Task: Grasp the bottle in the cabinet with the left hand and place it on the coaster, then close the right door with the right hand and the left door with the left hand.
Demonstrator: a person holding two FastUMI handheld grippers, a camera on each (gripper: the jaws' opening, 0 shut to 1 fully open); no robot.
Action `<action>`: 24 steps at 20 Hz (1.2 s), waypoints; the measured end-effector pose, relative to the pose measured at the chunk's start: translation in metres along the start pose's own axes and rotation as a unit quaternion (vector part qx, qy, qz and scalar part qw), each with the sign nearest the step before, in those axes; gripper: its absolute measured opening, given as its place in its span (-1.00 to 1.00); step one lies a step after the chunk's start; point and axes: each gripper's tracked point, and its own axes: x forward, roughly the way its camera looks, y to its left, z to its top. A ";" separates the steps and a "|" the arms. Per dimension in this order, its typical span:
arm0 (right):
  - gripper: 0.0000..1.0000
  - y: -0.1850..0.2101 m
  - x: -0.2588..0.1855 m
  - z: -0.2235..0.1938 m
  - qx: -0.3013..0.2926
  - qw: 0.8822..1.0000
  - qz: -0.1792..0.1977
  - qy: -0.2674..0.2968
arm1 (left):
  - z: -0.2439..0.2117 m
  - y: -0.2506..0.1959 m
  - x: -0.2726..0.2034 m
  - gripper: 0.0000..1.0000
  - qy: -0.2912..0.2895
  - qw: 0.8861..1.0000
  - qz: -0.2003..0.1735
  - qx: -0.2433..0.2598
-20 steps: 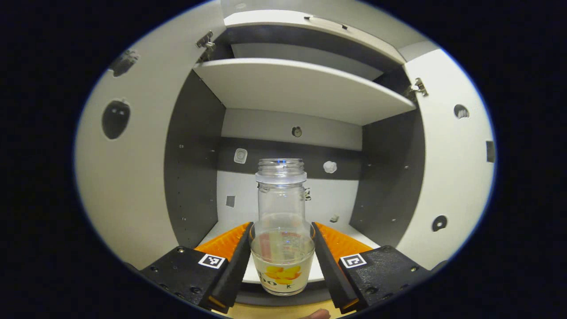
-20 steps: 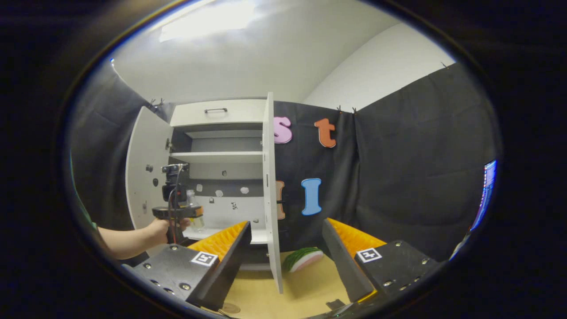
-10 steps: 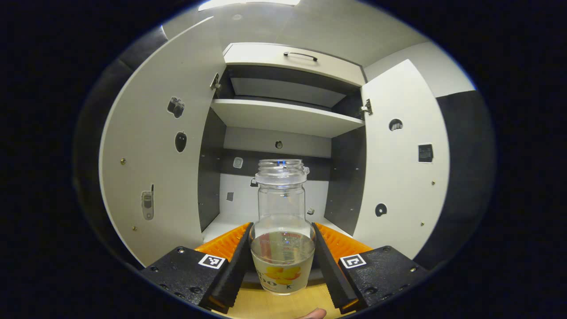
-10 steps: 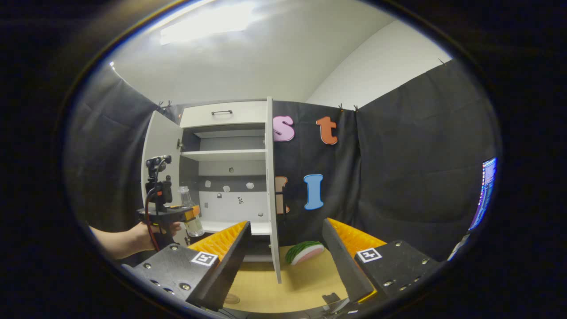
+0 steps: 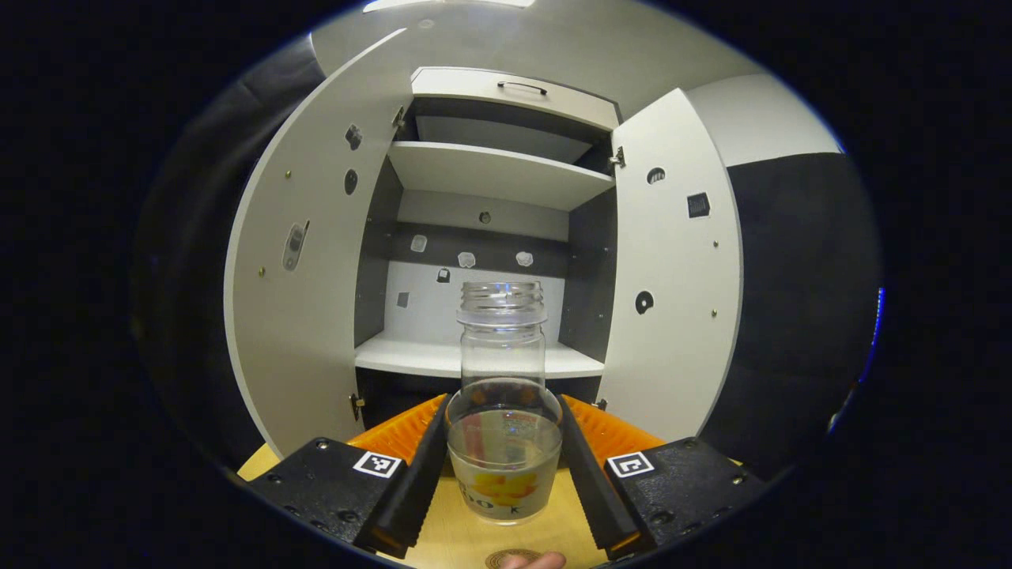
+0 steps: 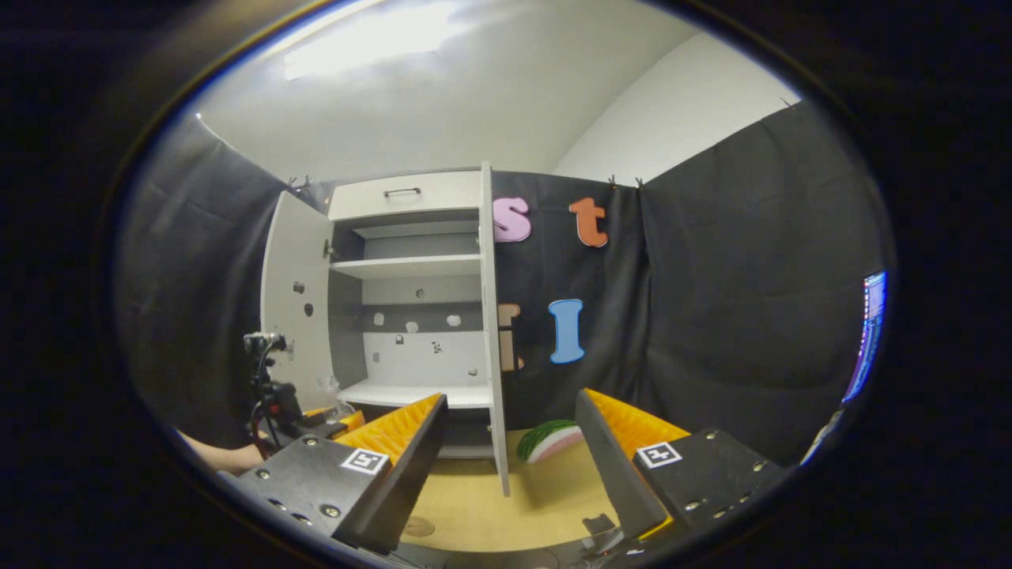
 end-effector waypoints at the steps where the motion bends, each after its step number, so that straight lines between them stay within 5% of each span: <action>1: 0.97 0.003 0.000 -0.001 0.002 1.000 0.004 -0.004 | -0.016 0.000 -0.001 0.59 0.002 1.000 -0.005 -0.001; 12: 0.97 0.020 0.025 -0.039 0.006 1.000 0.014 0.027 | -0.205 -0.038 -0.035 0.60 0.101 0.989 -0.103 0.027; 24: 0.97 0.017 0.074 -0.074 0.020 0.996 -0.010 0.091 | -0.269 -0.052 -0.048 0.63 0.105 0.977 -0.180 0.050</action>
